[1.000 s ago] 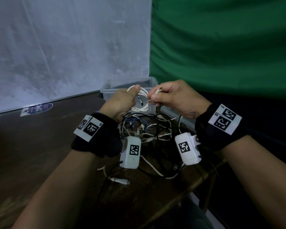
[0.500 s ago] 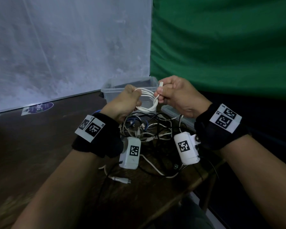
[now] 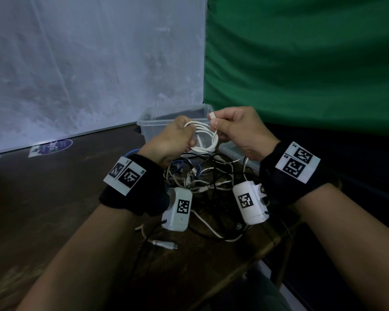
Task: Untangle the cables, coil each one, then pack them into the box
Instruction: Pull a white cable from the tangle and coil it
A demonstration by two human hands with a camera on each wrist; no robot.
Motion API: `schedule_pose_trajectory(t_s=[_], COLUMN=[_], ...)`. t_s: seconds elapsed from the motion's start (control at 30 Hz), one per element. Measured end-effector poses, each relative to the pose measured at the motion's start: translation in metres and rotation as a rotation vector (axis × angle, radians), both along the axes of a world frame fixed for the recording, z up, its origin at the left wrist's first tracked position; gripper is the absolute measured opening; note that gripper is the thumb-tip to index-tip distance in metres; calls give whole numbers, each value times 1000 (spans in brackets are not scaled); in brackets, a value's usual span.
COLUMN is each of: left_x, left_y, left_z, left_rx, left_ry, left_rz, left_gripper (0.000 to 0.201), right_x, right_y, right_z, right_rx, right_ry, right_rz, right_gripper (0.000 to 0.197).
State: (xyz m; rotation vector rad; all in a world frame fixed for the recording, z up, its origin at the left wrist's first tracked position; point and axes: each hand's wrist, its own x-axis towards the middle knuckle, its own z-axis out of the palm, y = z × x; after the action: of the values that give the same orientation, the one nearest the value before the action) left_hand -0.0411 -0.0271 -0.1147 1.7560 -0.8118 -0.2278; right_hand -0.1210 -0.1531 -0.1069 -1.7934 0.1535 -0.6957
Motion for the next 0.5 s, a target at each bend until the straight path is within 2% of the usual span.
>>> schedule_pose_trajectory(t_s=[0.13,0.3,0.5], left_x=[1,0,3], left_y=[0,-3,-3], left_z=[0,-1,-2], left_rx=[-14,-37,-5], left_ry=[-16,-29,-46], left_rz=[-12,1,10], left_gripper=[21,20,18], right_x=[-4,-4,-5], right_y=[-1,-1,-3], right_z=[5,6,4], right_rx=[-26,-116,-284], right_ry=[-39,-42,43], right_rz=[-46,-59,-15], right_gripper=[21,22,15])
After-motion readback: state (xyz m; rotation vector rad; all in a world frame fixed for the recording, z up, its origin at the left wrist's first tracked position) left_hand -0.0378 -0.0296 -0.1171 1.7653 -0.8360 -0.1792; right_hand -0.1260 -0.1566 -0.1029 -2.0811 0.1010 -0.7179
